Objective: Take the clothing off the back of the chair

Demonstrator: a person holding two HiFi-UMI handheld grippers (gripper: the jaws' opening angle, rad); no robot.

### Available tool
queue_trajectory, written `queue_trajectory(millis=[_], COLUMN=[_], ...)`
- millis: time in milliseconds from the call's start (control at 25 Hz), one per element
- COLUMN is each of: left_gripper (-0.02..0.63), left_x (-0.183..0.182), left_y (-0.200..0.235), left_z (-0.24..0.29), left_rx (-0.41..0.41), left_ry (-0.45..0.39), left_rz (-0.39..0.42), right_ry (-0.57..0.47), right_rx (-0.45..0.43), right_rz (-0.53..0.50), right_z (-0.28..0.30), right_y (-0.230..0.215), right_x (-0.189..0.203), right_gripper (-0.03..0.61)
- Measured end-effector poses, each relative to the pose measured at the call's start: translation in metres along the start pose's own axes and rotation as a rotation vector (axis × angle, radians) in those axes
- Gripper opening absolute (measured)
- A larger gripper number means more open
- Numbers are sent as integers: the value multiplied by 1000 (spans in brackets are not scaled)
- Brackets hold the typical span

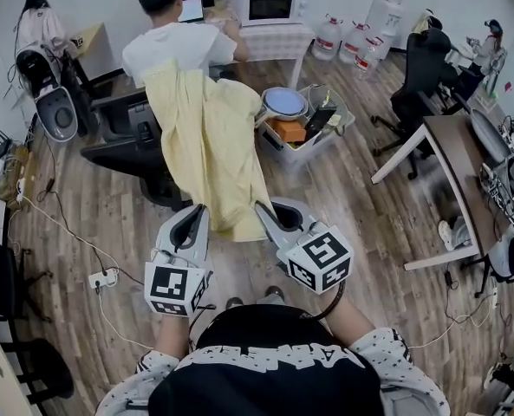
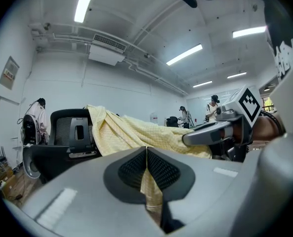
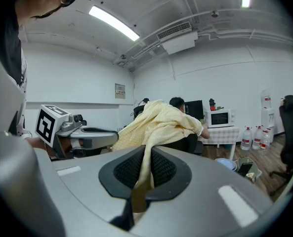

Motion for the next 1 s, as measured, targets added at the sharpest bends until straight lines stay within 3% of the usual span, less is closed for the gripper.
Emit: queue_trajectory(millis=[1000], left_gripper=[2], left_x=[12], left_y=[6], left_z=[-58], left_rx=[18], left_ry=[-12], left_rz=[-11], right_ry=[-16], right_rx=[30], right_rz=[94], right_z=[-1], right_y=[48], right_x=[22], right_gripper=[29])
Point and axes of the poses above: the fingertips, and each gripper's own axes: z forward along the fingers, y to its left, x out of its underside, the point moved 5 cm from there along -z, backward along the fingers, and after that the axes turned 6 degrees about -x, right-handed, at the moved point
